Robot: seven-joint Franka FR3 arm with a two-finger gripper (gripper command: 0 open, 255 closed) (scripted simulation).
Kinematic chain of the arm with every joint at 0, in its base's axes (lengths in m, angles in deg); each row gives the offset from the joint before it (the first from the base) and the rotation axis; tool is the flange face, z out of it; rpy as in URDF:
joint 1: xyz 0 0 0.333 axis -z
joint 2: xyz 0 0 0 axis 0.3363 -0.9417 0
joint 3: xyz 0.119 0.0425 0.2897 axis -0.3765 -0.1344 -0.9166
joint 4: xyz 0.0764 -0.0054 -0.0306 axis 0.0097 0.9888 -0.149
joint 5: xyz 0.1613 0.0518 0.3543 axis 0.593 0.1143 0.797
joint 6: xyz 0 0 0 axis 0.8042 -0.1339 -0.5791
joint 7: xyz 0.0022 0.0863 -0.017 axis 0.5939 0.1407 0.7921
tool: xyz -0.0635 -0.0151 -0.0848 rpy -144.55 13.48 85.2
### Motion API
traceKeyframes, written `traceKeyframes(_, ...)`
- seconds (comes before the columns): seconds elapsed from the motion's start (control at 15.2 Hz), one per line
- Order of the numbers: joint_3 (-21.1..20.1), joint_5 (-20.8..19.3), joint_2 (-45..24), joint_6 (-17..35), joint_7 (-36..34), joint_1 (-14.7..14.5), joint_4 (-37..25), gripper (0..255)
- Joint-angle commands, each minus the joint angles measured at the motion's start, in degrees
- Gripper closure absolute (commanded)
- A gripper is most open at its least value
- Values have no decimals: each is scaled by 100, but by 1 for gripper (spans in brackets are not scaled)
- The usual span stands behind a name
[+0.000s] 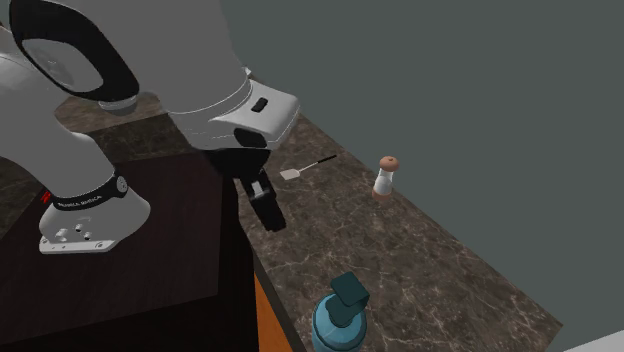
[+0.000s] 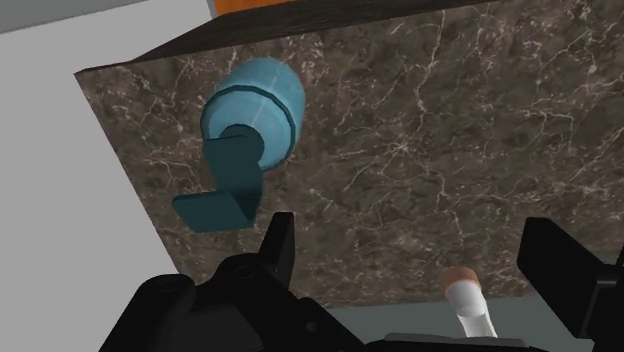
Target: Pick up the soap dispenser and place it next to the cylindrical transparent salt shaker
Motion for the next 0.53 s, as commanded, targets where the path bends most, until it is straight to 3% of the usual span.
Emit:
traceKeyframes(0.0, 469, 425, -500, 419, 654, -335, -104, 0)
traceKeyframes(0.13, 1029, 1197, -1070, 740, 1517, -842, -286, 0)
traceKeyframes(0.2, 1328, 1768, -1401, 851, 2076, -1148, -406, 0)
traceKeyframes(0.33, 1713, 3373, -2231, 867, 3515, -1596, -743, 0)
traceKeyframes(0.46, 1505, 4872, -3099, 633, 4838, -1389, -1173, 0)
